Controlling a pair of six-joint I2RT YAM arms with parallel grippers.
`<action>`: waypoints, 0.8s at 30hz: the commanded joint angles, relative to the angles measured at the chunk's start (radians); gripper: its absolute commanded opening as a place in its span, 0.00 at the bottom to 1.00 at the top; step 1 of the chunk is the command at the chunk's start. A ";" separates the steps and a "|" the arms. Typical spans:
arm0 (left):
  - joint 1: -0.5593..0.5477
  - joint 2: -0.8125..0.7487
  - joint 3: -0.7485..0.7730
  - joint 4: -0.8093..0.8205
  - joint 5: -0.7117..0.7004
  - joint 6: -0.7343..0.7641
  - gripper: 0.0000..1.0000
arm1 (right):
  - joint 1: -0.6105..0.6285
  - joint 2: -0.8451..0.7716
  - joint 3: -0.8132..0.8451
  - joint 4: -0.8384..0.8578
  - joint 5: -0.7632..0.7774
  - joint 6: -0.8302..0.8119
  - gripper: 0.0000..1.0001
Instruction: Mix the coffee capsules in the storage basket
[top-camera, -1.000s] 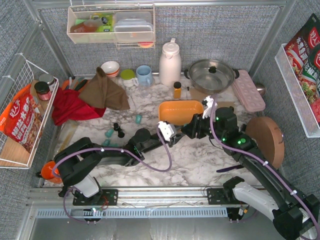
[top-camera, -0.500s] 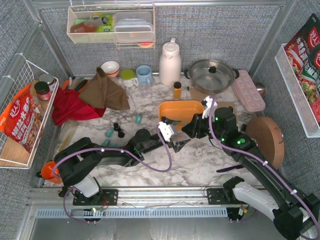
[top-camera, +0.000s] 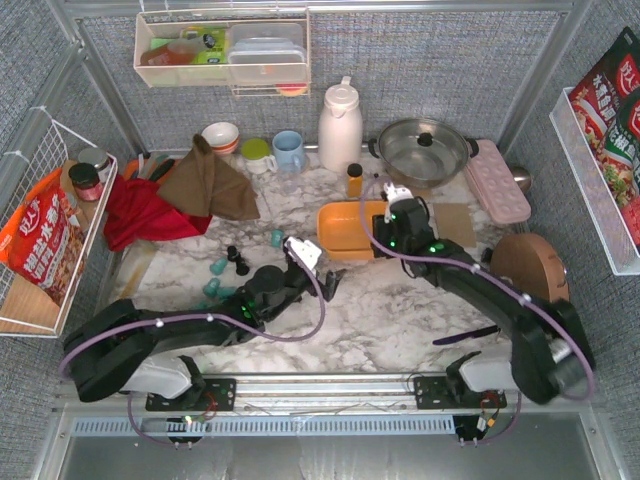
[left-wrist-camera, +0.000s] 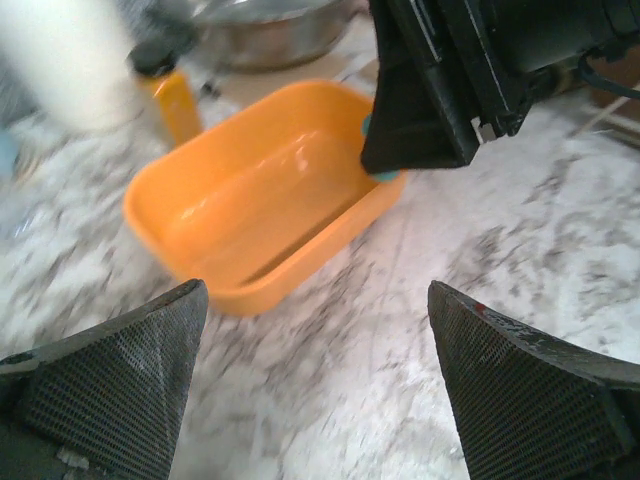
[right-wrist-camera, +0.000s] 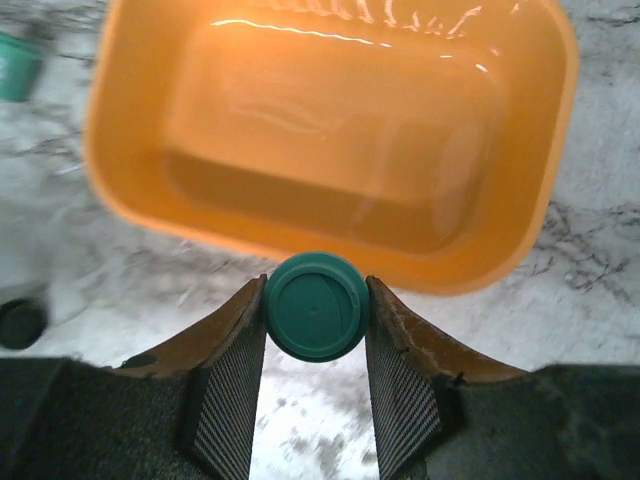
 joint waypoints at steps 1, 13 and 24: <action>0.002 -0.079 0.014 -0.368 -0.249 -0.177 0.99 | -0.007 0.186 0.075 0.121 0.122 -0.084 0.31; 0.002 -0.160 0.021 -0.831 -0.312 -0.342 0.96 | -0.008 0.391 0.203 0.074 0.135 -0.054 0.73; 0.041 -0.050 0.065 -0.859 -0.103 -0.184 0.94 | -0.006 0.249 0.216 -0.065 0.036 -0.037 0.78</action>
